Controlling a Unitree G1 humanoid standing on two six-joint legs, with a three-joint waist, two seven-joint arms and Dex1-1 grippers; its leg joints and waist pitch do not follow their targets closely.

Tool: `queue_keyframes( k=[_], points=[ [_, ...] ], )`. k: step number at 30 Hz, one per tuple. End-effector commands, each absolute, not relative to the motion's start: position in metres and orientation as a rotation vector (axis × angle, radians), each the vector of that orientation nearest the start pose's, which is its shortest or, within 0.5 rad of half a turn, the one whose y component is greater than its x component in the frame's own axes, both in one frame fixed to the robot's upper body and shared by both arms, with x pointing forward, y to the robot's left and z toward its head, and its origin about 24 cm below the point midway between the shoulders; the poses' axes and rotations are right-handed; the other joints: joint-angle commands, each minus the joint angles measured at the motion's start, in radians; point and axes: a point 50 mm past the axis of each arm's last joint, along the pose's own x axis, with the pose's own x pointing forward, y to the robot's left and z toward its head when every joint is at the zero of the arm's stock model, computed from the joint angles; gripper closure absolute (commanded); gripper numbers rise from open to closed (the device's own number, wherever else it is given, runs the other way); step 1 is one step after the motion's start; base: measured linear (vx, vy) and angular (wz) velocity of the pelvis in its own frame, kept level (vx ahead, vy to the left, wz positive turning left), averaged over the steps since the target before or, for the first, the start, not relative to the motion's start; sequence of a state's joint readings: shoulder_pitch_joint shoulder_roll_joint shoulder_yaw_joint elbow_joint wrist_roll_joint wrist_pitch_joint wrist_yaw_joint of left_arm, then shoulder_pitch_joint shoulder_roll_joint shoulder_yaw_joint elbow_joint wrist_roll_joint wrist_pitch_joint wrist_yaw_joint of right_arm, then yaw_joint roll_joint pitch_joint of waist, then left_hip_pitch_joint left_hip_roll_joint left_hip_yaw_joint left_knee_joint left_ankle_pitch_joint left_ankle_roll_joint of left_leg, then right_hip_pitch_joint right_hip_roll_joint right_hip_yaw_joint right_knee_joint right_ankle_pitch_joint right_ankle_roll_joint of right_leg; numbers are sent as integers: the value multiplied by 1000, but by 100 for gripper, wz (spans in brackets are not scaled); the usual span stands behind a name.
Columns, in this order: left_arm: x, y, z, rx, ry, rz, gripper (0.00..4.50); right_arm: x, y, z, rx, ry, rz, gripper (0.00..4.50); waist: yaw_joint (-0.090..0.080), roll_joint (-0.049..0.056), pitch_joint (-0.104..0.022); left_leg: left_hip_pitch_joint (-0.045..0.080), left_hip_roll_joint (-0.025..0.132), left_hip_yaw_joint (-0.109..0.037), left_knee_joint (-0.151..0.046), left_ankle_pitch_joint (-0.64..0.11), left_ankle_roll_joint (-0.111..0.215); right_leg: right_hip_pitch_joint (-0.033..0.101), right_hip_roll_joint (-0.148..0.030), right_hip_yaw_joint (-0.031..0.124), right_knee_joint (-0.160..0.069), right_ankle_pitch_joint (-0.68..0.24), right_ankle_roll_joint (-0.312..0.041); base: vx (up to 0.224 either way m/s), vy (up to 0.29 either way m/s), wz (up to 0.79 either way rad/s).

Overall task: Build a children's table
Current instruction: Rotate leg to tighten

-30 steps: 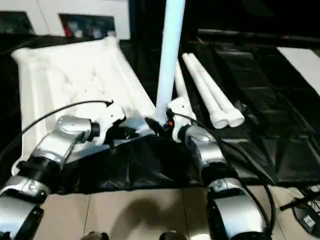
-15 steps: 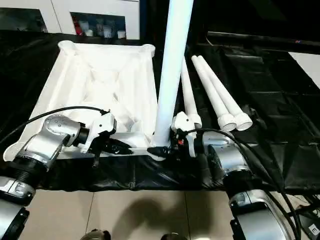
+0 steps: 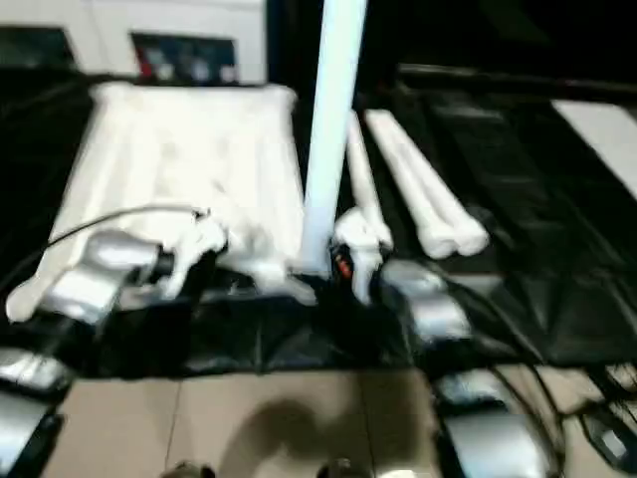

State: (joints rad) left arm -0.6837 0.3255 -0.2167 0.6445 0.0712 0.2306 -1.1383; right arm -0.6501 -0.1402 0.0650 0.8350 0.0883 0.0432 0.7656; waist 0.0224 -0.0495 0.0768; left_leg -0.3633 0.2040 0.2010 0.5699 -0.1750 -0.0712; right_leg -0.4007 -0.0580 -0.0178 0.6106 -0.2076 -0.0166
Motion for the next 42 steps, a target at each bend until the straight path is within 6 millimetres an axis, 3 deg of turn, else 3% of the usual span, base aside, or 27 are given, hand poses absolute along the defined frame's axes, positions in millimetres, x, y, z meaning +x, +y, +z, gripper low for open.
queue_keyframes(
  k=[1, 4, 6, 7, 8, 10, 13, 15, 18, 20, 23, 25, 30, 32, 36, 42],
  points=[
    [337, 104, 64, 305, 466, -1163, 450, 340, -84, 14, -10, 413, 744, 178, -3, 11, -47, 14, 32, -21, -74, -274, -19, 27, -74, 37, -86, -302, -198, 0, 0, 0],
    [339, 93, 65, 258, 452, -1070, 450, 343, -74, 11, 4, 437, 629, 178, -9, 10, -44, 20, 30, -21, -72, -307, -26, 20, -73, 37, -94, -364, -193, 0, 0, 0],
    [339, 91, 65, 251, 451, -1058, 450, 343, -72, 10, 3, 439, 619, 178, -8, 10, -45, 17, 29, -21, -71, -307, -15, 21, -71, 39, -95, -355, -181, 0, 0, 0],
    [337, 82, 65, 225, 438, -1057, 450, 344, -66, 12, 13, 427, 612, 178, -7, -3, -46, 14, 30, -19, -71, -289, -4, 22, -70, 38, -92, -327, -179, 0, 0, 0],
    [337, 82, 65, 225, 438, -1057, 450, 344, -66, 12, 13, 427, 612, 178, -5, 1, -47, 15, 30, -20, -70, -281, -1, 22, -72, 39, -90, -314, -181, 0, 0, 0],
    [336, 78, 64, 221, 431, -1063, 450, 344, -63, 13, 31, 421, 619, 109, -4, 3, -48, 10, 28, -17, -69, -258, 13, 25, -69, 38, -88, -272, -183, 0, 0, 0],
    [335, 76, 63, 234, 426, -1081, 450, 345, -59, 16, 51, 401, 630, 100, -4, 2, -49, 9, 28, -16, -69, -244, 23, 25, -68, 38, -85, -240, -190, 0, 0, 0],
    [335, 80, 63, 269, 422, -1102, 450, 346, -60, 19, 36, 372, 647, 67, -4, 4, -48, 10, 28, -16, -69, -250, 23, 25, -68, 38, -86, -243, -194, 0, 0, 0],
    [333, 86, 63, 310, 408, -1139, 450, 351, -68, 25, 2, 321, 644, 67, -2, 7, -52, 9, 29, -15, -67, -237, 24, 27, -69, 39, -83, -213, -202, 0, 0, 0],
    [330, 93, 64, 342, 393, -1199, 450, 350, -78, 28, -13, 290, 723, 67, 0, 13, -54, 6, 28, -15, -66, -209, 37, 32, -67, 38, -76, -150, -216, 0, 0, 0],
    [330, 96, 64, 354, 393, -1219, 450, 349, -81, 29, -26, 281, 757, 67, -1, 12, -59, 5, 28, -10, -59, -143, 64, 37, -65, 37, -62, -17, -249, 0, 0, 0],
    [328, 100, 64, 364, 396, -1250, 450, 346, -86, 30, -42, 270, 820, 67, 1, 11, -58, 4, 28, -8, -57, -129, 82, 39, -64, 36, -59, 22, -264, 0, 0, 0],
    [323, 113, 65, 388, 417, -1365, 450, 325, -103, 29, -88, 282, 1132, 67, 12, 9, -56, 8, 31, -7, -56, -138, 108, 40, -64, 36, -59, 28, -272, 0, 0, 0],
    [322, 115, 65, 396, 424, -1384, 450, 319, -107, 29, -97, 300, 1207, 67, 23, 10, -52, 10, 37, -5, -58, -161, 99, 38, -61, 34, -62, -11, -268, 0, 0, 0],
    [320, 121, 65, 420, 439, -1430, 450, 310, -114, 30, -140, 332, 1323, 67, 29, 10, -50, 12, 37, -5, -60, -191, 71, 36, -64, 34, -68, -88, -256, 0, 0, 0],
    [317, 129, 65, 445, 468, -1484, 450, 303, -120, 30, -169, 398, 1432, 137, 36, 9, -53, 10, 35, -6, -59, -159, 69, 37, -64, 34, -63, -51, -255, 0, 0, 0]
  ],
)
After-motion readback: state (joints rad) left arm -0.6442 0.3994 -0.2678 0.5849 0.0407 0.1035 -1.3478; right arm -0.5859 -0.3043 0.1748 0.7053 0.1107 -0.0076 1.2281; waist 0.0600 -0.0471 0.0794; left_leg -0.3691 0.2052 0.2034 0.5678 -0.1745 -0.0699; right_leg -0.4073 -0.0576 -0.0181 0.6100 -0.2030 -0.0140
